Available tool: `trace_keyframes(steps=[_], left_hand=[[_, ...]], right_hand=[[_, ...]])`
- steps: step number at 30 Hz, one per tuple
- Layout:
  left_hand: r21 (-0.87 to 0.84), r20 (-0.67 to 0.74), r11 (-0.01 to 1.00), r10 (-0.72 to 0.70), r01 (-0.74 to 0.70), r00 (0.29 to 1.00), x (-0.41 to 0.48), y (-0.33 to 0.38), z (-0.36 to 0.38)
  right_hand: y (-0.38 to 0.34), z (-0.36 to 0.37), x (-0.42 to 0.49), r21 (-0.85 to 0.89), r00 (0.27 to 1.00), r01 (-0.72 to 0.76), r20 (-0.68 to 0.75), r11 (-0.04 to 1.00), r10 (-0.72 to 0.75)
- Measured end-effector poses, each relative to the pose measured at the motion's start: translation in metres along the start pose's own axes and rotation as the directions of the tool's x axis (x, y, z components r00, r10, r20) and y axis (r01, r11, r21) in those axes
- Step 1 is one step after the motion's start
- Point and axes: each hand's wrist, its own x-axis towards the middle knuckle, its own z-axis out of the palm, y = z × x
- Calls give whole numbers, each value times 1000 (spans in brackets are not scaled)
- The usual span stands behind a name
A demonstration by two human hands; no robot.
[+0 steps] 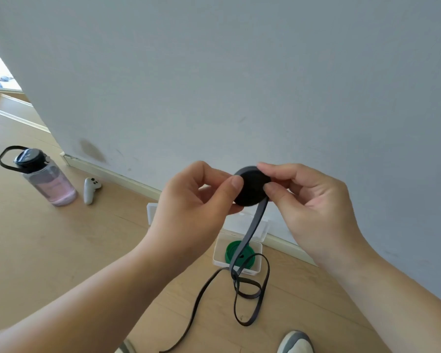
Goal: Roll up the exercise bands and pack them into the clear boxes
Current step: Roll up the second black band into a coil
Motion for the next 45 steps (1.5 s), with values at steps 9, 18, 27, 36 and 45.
trace_keyframes(steps=[9,18,27,36,45], left_hand=[[295,108,942,135,-162,985,0,1,-4],[-40,-81,991,124,-127,989,5,0,-8],[344,0,930,137,-129,991,5,-5,-5],[187,19,975,119,-120,993,3,-1,-5],[-223,-52,973,43,-54,998,1,4,2]], right_hand=[[5,1,-1,-267,969,237,130,934,-209],[0,-2,2,75,998,-57,26,996,55],[8,-1,1,-192,988,129,109,973,-109],[3,-2,4,-68,999,11,-35,998,-13],[-2,-3,3,182,990,-104,-76,978,119]])
